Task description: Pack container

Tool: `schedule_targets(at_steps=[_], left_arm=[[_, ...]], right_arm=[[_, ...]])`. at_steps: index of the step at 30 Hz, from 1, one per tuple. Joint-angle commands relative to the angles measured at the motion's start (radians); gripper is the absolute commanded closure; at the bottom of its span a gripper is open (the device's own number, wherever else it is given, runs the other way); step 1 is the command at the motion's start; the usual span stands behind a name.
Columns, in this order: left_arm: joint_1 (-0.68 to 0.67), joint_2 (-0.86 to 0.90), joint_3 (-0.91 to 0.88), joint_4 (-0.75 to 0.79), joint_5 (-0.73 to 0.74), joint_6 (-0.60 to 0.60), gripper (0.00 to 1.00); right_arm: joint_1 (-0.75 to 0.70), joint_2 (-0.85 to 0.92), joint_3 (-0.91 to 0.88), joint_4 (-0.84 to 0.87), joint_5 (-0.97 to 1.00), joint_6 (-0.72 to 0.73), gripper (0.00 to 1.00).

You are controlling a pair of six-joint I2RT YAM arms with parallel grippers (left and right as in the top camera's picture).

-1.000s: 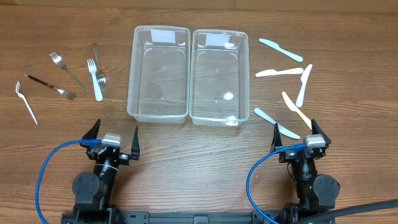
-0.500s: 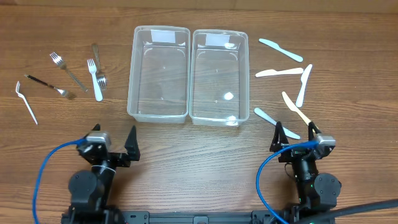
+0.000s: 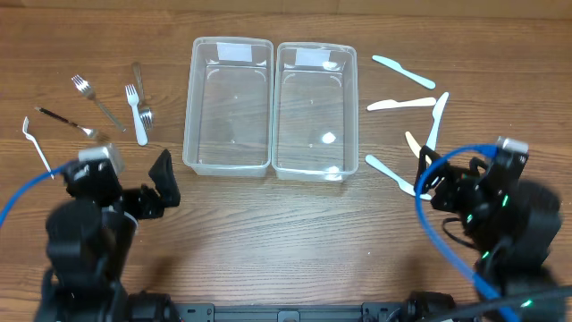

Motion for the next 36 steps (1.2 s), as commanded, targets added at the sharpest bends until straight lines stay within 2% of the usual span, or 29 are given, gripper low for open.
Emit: schedule_targets(at_steps=[1,5,8,11,14,24,36], left_arm=[[0.006,0.124,0.149,-0.089,0.055,0.014,0.0],[0.006,0.196,0.191,-0.12,0.112,0.048,0.0],[0.006,0.219,0.191,-0.121,0.113,0.047,0.0],[0.006,0.225,0.191,-0.122,0.104,0.047,0.0],[0.006,0.227,0.191,-0.122,0.1,0.047,0.0],[0.006,0.227,0.191,-0.144,-0.003,0.047,0.0],[0.006,0.232,0.191,-0.098,-0.082,0.048,0.0]], right_arm=[[-0.003,0.212,0.282,-0.217,0.016,-0.053,0.0],[-0.003,0.433,0.526,-0.485,0.016,-0.153,0.0],[-0.003,0.564,0.646,-0.598,0.067,-0.192,0.0],[-0.003,0.628,0.662,-0.595,0.156,-0.211,0.0],[-0.003,0.69,0.66,-0.61,0.123,-0.289,0.0],[-0.003,0.813,0.626,-0.575,0.09,-0.339,0.0],[-0.003,0.83,0.409,-0.428,-0.037,-0.584,0.0]])
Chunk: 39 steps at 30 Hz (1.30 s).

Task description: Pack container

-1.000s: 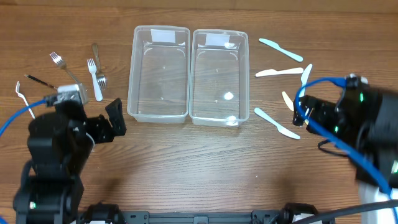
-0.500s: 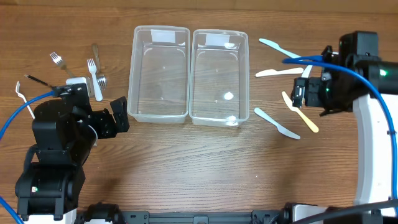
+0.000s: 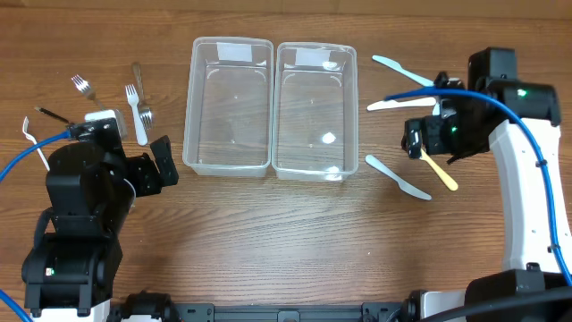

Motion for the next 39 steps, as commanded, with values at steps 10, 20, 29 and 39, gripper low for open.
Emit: schedule_targets(at_steps=[10,20,29,39], left_arm=[[0.006,0.021,0.026,0.056,-0.04,0.024,0.0],[0.006,0.036,0.026,0.057,-0.086,0.024,0.0],[0.006,0.055,0.026,0.057,-0.089,0.023,0.0],[0.006,0.055,0.026,0.057,-0.088,0.023,0.0]], right_arm=[[-0.003,0.009,-0.267,0.251,-0.036,-0.183,0.01],[-0.002,0.01,-0.336,0.318,-0.066,-0.183,0.03],[-0.002,0.01,-0.401,0.375,-0.066,-0.183,0.04],[-0.002,0.01,-0.478,0.449,-0.071,-0.183,0.06]])
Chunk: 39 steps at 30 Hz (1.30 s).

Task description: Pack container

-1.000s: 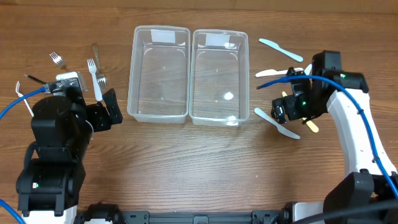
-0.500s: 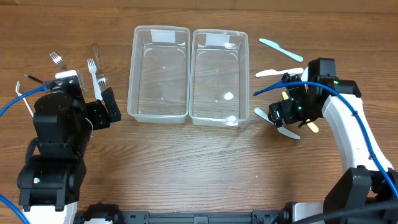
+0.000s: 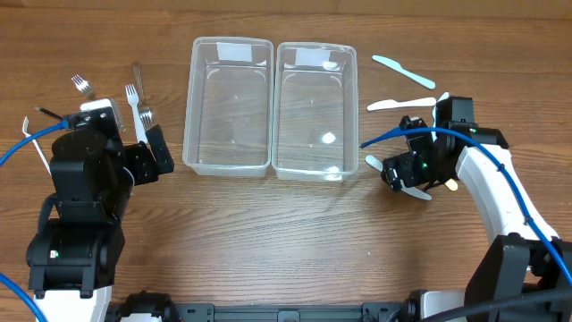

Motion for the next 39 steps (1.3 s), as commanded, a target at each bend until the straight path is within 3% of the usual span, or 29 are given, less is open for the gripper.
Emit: schedule_targets(at_steps=[1,24,39], left_arm=[[0.006,0.0,0.024,0.005,-0.012,0.023,0.0],[0.006,0.0,0.024,0.004,-0.012,0.023,0.0],[0.006,0.0,0.024,0.008,-0.012,0.023,0.0]], right_arm=[[-0.002,0.002,-0.016,0.025,-0.02,-0.011,0.06],[-0.002,0.222,-0.015,0.099,-0.019,-0.028,0.1],[-0.001,0.243,-0.015,0.109,0.075,-0.021,0.17]])
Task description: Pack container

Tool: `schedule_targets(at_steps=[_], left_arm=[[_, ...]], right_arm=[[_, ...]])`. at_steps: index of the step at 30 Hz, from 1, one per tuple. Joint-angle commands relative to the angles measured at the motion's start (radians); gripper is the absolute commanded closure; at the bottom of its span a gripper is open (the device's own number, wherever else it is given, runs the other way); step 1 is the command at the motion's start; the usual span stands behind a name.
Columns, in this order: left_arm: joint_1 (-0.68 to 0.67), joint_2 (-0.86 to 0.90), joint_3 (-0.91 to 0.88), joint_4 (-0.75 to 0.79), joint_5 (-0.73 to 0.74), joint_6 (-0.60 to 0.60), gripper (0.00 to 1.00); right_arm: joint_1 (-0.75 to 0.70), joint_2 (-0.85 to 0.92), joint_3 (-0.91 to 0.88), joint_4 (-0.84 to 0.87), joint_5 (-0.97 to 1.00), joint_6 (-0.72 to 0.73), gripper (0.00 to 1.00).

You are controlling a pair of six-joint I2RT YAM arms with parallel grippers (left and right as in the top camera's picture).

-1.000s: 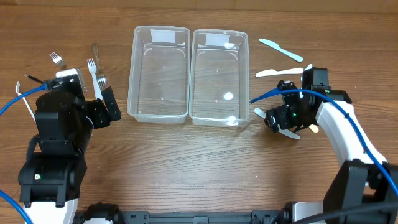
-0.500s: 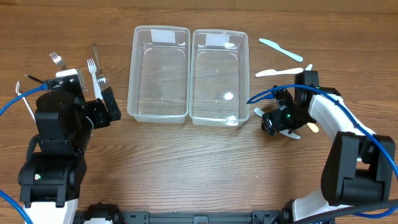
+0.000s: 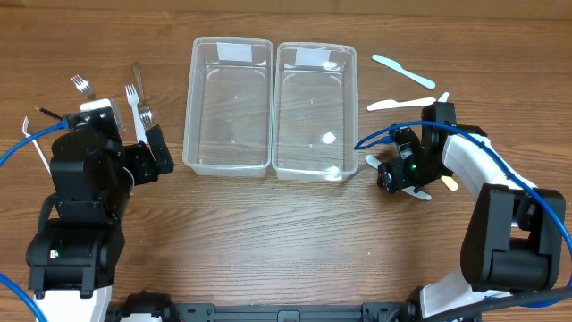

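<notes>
Two clear plastic containers stand side by side at the back, the left container point(image 3: 228, 105) and the right container point(image 3: 315, 109), both holding nothing. My right gripper point(image 3: 391, 178) is down over a white plastic knife point(image 3: 374, 162) just off the right container's front right corner. Its jaws are hidden by the dark wrist. More white knives point(image 3: 404, 72) point(image 3: 400, 104) lie behind it, and a yellowish knife point(image 3: 449, 183) pokes out beside the arm. My left gripper point(image 3: 157, 150) stands open next to a white fork point(image 3: 137, 112), holding nothing.
Several forks lie at the far left: a metal fork point(image 3: 82, 86), another metal one point(image 3: 138, 73), a black-handled piece point(image 3: 49, 114) and a white fork point(image 3: 36, 143). Blue cables loop off both arms. The table's front half is bare wood point(image 3: 268, 241).
My right gripper has shifted slightly left and settled closer over the white knife by the container's corner. The left arm and all the cutlery lie as before.
Both arms began low near the table's front edge. Then the right arm was up over the knives and the left nearer the forks. Then the right gripper was down at the knife by the right container, where it still is.
</notes>
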Motion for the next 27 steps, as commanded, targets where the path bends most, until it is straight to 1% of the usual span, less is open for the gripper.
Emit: schedule_targets(at_steps=[1,5,15,19,22,25,27], left_arm=[[0.006,0.0,0.024,0.008,-0.009,0.023,0.0],[0.006,0.0,0.024,0.008,-0.009,0.023,0.0],[0.006,0.0,0.024,0.008,-0.009,0.023,0.0],[0.006,0.0,0.024,0.009,-0.009,0.023,0.0],[0.006,0.0,0.024,0.013,-0.009,0.023,0.0],[0.006,0.0,0.024,0.024,-0.009,0.023,0.0],[0.006,0.0,0.024,0.033,-0.009,0.023,0.0]], right_arm=[[-0.001,0.032,-0.006,0.004,0.048,0.003,0.17],[-0.001,0.033,-0.006,0.008,0.103,0.031,0.18],[0.0,0.034,-0.006,0.015,0.099,0.047,0.22],[0.0,0.034,-0.006,0.014,0.098,0.053,0.31],[0.0,0.034,-0.006,0.01,0.074,0.053,0.41],[0.0,0.034,-0.006,0.01,0.046,0.053,0.44],[0.0,0.034,-0.006,0.01,0.046,0.053,0.48]])
